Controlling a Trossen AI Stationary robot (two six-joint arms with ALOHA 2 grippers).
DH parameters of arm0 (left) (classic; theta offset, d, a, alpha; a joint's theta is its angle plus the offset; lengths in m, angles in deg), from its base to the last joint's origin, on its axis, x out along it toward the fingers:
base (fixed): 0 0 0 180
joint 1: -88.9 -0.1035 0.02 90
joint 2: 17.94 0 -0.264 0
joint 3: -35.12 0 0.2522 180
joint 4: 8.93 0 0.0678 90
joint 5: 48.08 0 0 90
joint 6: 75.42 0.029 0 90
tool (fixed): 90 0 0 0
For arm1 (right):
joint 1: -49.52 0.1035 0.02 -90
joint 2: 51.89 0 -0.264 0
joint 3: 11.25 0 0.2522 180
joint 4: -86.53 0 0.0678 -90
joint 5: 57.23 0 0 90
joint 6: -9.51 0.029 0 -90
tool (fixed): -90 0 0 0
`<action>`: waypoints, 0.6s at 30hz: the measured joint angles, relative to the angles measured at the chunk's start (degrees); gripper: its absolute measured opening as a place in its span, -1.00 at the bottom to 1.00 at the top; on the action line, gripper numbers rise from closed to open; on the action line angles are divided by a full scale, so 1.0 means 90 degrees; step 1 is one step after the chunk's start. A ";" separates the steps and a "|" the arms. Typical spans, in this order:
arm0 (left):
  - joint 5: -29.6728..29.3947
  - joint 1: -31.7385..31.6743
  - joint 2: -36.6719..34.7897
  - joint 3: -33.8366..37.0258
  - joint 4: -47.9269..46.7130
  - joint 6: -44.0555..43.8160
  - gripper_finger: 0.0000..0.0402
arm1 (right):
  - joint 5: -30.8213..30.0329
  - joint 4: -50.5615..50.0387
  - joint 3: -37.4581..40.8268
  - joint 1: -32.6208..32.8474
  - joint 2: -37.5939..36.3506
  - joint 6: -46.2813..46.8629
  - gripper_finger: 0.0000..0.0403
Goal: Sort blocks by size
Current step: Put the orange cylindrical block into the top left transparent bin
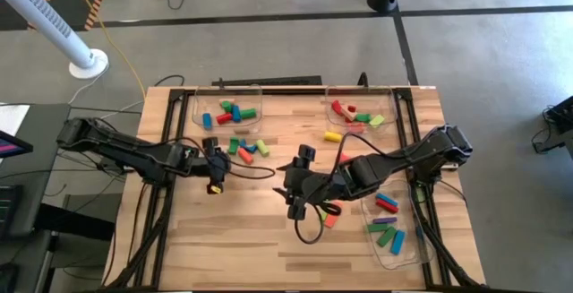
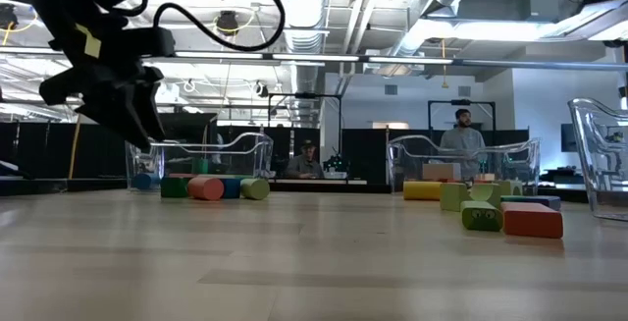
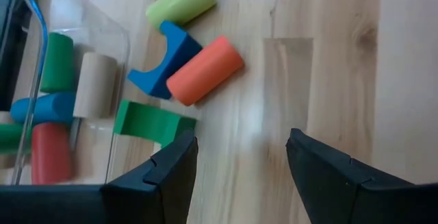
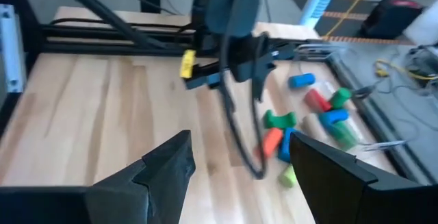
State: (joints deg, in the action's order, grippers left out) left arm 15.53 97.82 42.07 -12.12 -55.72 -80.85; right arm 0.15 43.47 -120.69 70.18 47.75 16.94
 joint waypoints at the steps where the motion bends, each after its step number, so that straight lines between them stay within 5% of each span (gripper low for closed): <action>1: 0.0007 -0.0039 0.0000 0.0000 -0.0020 0.0004 0.07 | 0.0048 -0.0033 0.0000 0.0020 0.0000 0.0057 0.36; 18: 0.0070 -0.0766 0.1193 0.0000 0.0700 0.0783 0.07 | 0.0162 -0.0288 0.0000 0.0476 0.0000 0.0199 0.36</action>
State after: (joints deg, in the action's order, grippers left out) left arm 16.16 90.92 52.80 -12.12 -49.42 -73.80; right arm 1.61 40.88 -120.69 74.47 47.75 18.73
